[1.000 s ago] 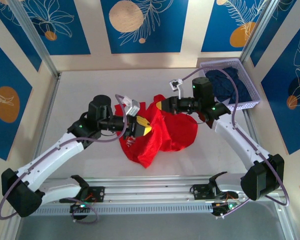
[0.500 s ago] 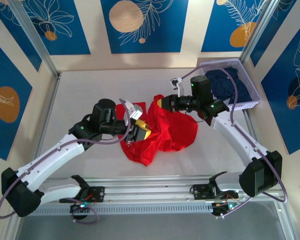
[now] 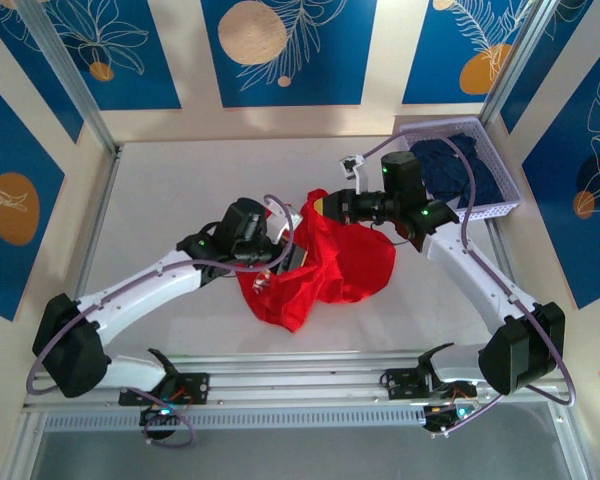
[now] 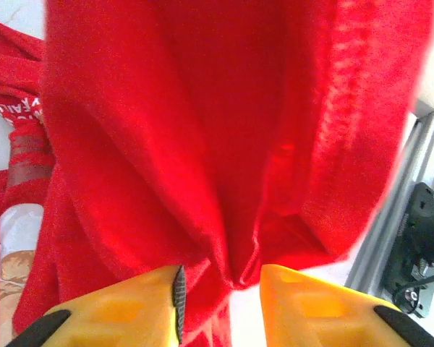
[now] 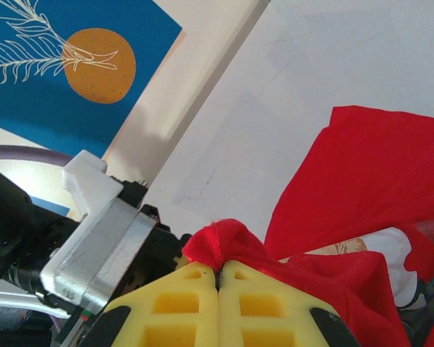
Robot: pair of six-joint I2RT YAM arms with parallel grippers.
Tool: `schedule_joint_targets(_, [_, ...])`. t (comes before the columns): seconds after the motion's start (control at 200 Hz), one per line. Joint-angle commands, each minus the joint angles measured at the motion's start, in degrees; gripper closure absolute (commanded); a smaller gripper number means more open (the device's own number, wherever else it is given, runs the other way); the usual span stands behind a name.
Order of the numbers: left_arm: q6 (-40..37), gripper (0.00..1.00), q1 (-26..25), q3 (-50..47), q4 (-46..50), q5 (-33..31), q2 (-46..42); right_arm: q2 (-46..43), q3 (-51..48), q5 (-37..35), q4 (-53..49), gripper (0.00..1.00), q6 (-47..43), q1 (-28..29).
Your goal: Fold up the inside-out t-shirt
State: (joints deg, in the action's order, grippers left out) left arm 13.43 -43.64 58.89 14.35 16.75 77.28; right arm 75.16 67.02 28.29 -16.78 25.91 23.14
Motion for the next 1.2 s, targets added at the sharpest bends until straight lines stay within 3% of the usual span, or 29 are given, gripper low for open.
schedule_joint_targets(0.0, [-0.1,0.71,-0.6,2.4,-1.3,-2.0,1.5,-1.6,-0.2,1.4,1.2,1.0,0.7,0.3])
schedule_joint_targets(0.135, [-0.1,0.75,-0.6,3.8,-2.2,0.0,3.0,-1.4,-0.4,1.7,1.2,1.0,0.7,0.4])
schedule_joint_targets(0.385, [0.1,0.72,-0.6,4.0,-3.3,1.4,4.4,-1.6,-0.7,1.7,1.7,1.0,0.9,0.3])
schedule_joint_targets(0.505, [0.2,0.83,-0.5,3.6,-4.8,1.7,4.6,-1.6,-0.6,1.7,1.4,1.0,0.6,0.3])
schedule_joint_targets(0.61, [0.2,1.0,-0.2,2.3,-7.1,2.9,3.4,-2.0,-0.3,1.2,0.1,1.0,-0.6,0.2])
schedule_joint_targets(0.7, [0.2,1.0,0.5,0.7,-8.7,3.2,1.3,-2.9,-0.3,1.2,-1.0,1.0,-1.9,-0.1])
schedule_joint_targets(0.765, [0.0,1.0,1.0,0.4,-7.2,-0.5,0.0,-3.7,-0.4,1.9,-1.0,1.0,-2.4,-0.2])
schedule_joint_targets(0.86, [-1.3,0.82,0.9,1.8,-1.7,-7.9,-0.8,-4.2,-0.7,3.2,0.2,1.0,-1.5,-0.2])
schedule_joint_targets(0.965, [-2.0,0.7,0.7,1.3,1.1,-9.6,-2.6,-3.7,-0.8,3.5,0.4,1.0,-1.1,-0.2])
schedule_joint_targets(1.11, [-1.5,0.66,-0.3,-2.0,-1.1,-5.2,-7.3,-3.1,-0.9,3.5,0.8,1.0,-0.9,-0.2])
schedule_joint_targets(1.195, [-1.6,0.71,-0.7,-2.8,-2.3,-1.3,-8.4,-2.8,-0.8,3.6,1.0,1.0,-0.8,-0.1])
